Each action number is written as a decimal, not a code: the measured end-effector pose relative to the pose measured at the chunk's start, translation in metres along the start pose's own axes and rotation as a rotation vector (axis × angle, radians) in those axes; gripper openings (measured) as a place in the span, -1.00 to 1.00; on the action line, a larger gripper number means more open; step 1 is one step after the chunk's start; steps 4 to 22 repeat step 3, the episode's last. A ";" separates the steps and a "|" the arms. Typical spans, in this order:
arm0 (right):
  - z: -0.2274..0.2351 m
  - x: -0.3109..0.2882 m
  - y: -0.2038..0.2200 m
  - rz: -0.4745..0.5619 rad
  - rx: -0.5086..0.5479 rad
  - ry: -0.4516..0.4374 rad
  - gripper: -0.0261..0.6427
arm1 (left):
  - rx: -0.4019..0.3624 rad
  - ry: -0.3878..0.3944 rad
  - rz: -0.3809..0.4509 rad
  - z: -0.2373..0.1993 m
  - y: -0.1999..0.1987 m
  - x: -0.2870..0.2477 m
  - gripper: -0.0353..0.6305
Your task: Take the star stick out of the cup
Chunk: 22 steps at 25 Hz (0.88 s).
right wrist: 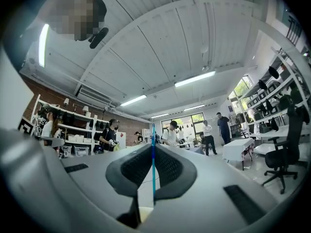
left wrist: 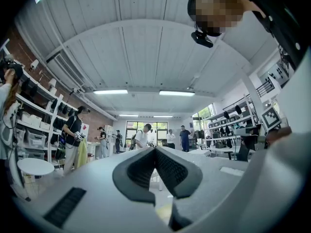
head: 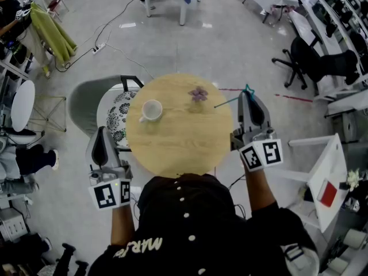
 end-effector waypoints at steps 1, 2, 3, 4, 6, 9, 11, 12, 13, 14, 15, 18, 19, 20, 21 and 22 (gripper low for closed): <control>-0.001 -0.002 0.001 -0.001 0.001 0.000 -0.87 | 0.000 0.000 -0.001 -0.001 0.001 -0.001 -0.88; -0.002 -0.003 0.002 -0.002 0.001 -0.001 -0.87 | 0.000 0.001 -0.002 -0.003 0.002 -0.001 -0.88; -0.003 -0.005 0.003 -0.003 0.001 -0.001 -0.87 | 0.000 0.001 -0.004 -0.004 0.003 -0.002 -0.88; -0.003 -0.005 0.003 -0.003 0.001 -0.001 -0.87 | 0.000 0.001 -0.004 -0.004 0.003 -0.002 -0.88; -0.003 -0.005 0.003 -0.003 0.001 -0.001 -0.87 | 0.000 0.001 -0.004 -0.004 0.003 -0.002 -0.88; -0.003 -0.005 0.003 -0.003 0.001 -0.001 -0.87 | 0.000 0.001 -0.004 -0.004 0.003 -0.002 -0.88; -0.003 -0.005 0.003 -0.003 0.001 -0.001 -0.87 | 0.000 0.001 -0.004 -0.004 0.003 -0.002 -0.88; -0.003 -0.005 0.003 -0.003 0.001 -0.001 -0.87 | 0.000 0.001 -0.004 -0.004 0.003 -0.002 -0.88; -0.003 -0.005 0.003 -0.003 0.001 -0.001 -0.87 | 0.000 0.001 -0.004 -0.004 0.003 -0.002 -0.88; -0.003 -0.005 0.003 -0.003 0.001 -0.001 -0.87 | 0.000 0.001 -0.004 -0.004 0.003 -0.002 -0.88; -0.003 -0.005 0.003 -0.003 0.001 -0.001 -0.87 | 0.000 0.001 -0.004 -0.004 0.003 -0.002 -0.88; -0.003 -0.005 0.003 -0.003 0.001 -0.001 -0.87 | 0.000 0.001 -0.004 -0.004 0.003 -0.002 -0.88; -0.003 -0.005 0.003 -0.003 0.001 -0.001 -0.87 | 0.000 0.001 -0.004 -0.004 0.003 -0.002 -0.88; -0.003 -0.005 0.003 -0.003 0.001 -0.001 -0.87 | 0.000 0.001 -0.004 -0.004 0.003 -0.002 -0.88; -0.003 -0.005 0.003 -0.003 0.001 -0.001 -0.87 | 0.000 0.001 -0.004 -0.004 0.003 -0.002 -0.88; -0.003 -0.005 0.003 -0.003 0.001 -0.001 -0.87 | 0.000 0.001 -0.004 -0.004 0.003 -0.002 -0.88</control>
Point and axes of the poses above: the fingertips, and each gripper's own axes: x backward along the fingers, z to its right, y out of its underside, the point moved 10 cm from there along x, backward along the fingers, and after that the axes turned 1 degree about -x, right-handed, at the moved point
